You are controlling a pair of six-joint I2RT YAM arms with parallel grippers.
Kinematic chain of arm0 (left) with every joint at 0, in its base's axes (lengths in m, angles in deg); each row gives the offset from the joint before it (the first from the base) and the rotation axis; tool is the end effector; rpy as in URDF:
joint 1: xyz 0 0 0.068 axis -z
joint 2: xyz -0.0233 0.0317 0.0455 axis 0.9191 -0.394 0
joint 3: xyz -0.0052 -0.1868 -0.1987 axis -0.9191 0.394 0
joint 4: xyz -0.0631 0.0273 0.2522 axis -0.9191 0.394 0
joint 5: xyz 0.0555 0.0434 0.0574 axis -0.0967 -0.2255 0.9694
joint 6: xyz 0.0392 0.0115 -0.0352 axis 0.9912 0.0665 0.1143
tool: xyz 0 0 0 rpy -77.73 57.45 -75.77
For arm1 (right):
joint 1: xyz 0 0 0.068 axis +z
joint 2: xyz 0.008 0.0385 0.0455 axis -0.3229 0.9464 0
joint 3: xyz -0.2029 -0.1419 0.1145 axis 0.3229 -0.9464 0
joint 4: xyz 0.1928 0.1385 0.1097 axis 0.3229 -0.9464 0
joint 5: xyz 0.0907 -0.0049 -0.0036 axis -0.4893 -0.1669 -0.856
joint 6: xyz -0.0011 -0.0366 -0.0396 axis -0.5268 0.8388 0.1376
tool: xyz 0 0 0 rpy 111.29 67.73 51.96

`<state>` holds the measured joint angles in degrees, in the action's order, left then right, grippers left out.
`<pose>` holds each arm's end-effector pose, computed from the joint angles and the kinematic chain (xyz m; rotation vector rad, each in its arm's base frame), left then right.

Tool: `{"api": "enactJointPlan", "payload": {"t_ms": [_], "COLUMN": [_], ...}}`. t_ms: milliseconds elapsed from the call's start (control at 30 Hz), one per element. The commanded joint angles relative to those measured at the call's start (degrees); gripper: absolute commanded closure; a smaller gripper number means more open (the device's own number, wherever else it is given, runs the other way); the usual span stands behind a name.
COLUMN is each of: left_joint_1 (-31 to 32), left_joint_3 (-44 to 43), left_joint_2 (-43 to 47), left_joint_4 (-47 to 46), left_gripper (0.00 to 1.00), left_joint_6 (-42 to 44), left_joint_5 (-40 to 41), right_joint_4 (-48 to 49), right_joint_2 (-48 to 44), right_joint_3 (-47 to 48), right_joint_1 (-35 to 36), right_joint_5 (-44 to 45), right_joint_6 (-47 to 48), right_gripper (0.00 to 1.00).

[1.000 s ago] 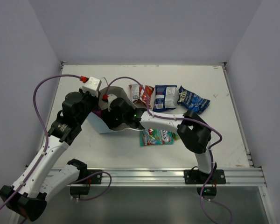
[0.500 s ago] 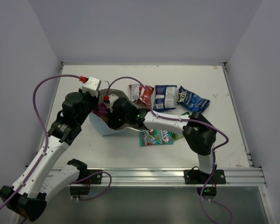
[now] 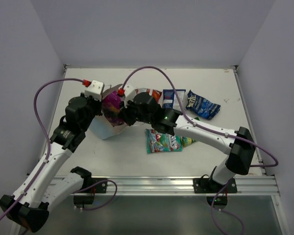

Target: Take the snacks out of the paper bag

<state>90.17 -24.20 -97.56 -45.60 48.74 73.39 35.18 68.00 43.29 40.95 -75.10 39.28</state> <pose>0.1802 -0.0705 0.3583 0.2936 1.7792 -0.0631 0.1969 0.3387 0.3429 -0.8292 1.8477 0.8270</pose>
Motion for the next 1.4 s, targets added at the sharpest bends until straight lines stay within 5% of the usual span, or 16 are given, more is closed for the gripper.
{"api": "enactJointPlan", "payload": {"t_ms": [0, 267, 500, 800, 1100, 1167, 1267, 1367], "left_joint_1": [0.0, 0.09, -0.96, -9.74, -11.33, -11.68, -11.86, -12.3], "left_joint_3": [-1.97, -2.94, -4.52, -4.09, -3.21, -3.64, -3.65, -4.43], "left_joint_2": [0.04, -3.82, -5.67, -6.82, -8.66, -9.45, -10.24, -12.08], "left_joint_4": [-0.39, -0.12, 1.46, 1.29, -2.93, -3.55, -4.95, -6.18], "left_gripper": [1.0, 1.0, 1.0, 1.0, 1.0, 1.0, 1.0, 1.0], "left_joint_6": [-0.29, -7.32, -10.14, -14.62, -16.03, -16.29, -16.91, -17.26], "left_joint_5": [3.59, 8.35, 10.99, 3.71, 1.67, 1.59, 1.32, 1.67], "right_joint_4": [4.9, -2.22, -3.46, 4.96, 14.38, 13.86, 8.95, 0.96], "right_joint_2": [-8.62, -23.56, -30.08, -13.13, 8.49, 11.31, 10.36, 5.62], "right_joint_3": [4.07, 2.31, -7.7, -11.67, -2.53, -1.21, -1.12, -0.07], "right_joint_1": [0.15, -6.43, -33.8, -63.9, -71.12, -71.92, -72.97, -73.06], "right_joint_5": [6.67, 13.71, 13.03, -7.71, -15.28, -15.55, -11.52, -5.1], "right_joint_6": [5.39, 9.62, 6.1, -7.85, -16.3, -17.1, -18.25, -15.26], "right_gripper": [1.0, 1.0, 1.0, 1.0, 1.0, 0.91, 0.21, 0.05]}}
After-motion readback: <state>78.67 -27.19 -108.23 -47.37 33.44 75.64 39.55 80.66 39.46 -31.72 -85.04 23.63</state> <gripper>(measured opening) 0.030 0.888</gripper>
